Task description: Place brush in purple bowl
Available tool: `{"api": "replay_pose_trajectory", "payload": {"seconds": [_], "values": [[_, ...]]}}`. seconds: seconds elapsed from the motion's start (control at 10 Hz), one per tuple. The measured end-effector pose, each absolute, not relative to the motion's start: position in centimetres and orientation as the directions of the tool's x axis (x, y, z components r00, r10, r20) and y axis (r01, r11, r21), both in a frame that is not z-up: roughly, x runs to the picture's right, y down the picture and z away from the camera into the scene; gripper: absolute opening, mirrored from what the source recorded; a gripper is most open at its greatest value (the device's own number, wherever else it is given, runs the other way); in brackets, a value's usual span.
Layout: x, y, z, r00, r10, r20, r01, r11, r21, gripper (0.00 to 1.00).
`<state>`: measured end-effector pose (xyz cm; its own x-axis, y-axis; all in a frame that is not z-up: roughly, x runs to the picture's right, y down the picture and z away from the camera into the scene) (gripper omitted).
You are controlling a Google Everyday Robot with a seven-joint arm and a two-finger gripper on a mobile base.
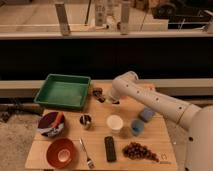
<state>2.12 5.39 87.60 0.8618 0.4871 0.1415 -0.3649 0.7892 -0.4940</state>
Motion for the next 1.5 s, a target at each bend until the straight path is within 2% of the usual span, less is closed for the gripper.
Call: {"api": "replay_pose_trajectory", "payload": {"seconds": [0.5,0.8,1.5], "values": [[1.7,2.1,84.8,0.835,0.483,0.263,-0.324,0.818,-0.474,0.00],[-0.4,0.5,82.3,0.822,0.429,0.375,-0.227,0.850,-0.476,0.00],[-8.0,1.3,80.4,0.760,0.330,0.560,0.013,0.854,-0.520,0.00]]}}
